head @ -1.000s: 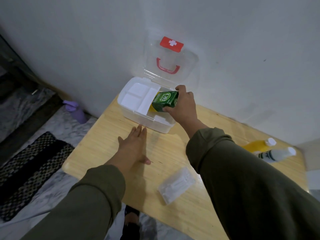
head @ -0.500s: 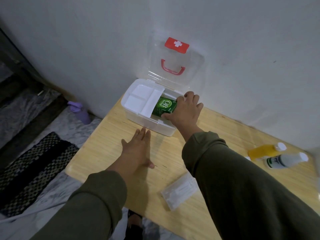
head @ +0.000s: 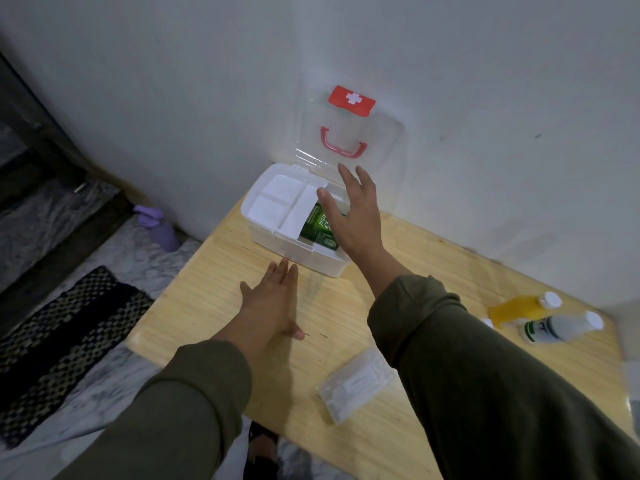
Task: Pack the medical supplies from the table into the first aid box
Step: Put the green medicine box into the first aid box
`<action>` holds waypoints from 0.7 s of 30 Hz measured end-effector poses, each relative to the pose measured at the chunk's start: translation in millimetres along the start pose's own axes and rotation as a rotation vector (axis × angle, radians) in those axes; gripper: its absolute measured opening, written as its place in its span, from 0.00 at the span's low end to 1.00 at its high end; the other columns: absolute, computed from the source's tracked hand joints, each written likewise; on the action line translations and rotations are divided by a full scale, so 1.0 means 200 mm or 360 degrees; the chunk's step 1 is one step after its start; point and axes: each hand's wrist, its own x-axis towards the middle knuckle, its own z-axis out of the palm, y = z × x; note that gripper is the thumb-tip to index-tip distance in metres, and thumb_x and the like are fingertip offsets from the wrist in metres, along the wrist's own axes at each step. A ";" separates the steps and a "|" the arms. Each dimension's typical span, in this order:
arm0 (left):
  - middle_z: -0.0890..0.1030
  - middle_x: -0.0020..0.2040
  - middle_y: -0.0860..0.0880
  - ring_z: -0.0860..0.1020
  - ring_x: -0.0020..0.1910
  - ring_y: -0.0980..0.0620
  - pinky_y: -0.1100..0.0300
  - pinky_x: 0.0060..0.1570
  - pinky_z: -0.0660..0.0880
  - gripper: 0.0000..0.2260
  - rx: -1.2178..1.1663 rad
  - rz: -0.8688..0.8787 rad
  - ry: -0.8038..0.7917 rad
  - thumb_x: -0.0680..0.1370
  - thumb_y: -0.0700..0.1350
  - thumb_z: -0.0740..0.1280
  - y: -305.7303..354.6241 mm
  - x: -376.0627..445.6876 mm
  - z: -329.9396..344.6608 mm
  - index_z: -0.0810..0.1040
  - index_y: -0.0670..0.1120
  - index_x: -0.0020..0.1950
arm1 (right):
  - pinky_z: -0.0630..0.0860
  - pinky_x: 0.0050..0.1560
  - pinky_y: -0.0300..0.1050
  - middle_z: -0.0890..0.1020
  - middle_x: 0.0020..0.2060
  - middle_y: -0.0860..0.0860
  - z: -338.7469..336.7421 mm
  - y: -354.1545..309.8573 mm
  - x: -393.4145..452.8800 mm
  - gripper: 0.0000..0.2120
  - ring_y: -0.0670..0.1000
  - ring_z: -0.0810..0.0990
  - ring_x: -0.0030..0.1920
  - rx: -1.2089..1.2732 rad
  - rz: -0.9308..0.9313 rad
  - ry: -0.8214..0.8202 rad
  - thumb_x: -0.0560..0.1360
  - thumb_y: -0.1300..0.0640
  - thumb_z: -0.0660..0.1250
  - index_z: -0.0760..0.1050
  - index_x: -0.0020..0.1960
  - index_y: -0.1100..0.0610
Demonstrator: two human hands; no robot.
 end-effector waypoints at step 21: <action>0.34 0.77 0.48 0.36 0.76 0.47 0.33 0.70 0.49 0.55 0.0015 0.0015 -0.0017 0.67 0.60 0.73 -0.01 0.03 0.02 0.35 0.46 0.75 | 0.75 0.56 0.44 0.78 0.59 0.52 0.18 -0.01 0.09 0.20 0.52 0.78 0.57 0.0581 0.0579 0.0067 0.77 0.40 0.58 0.69 0.63 0.50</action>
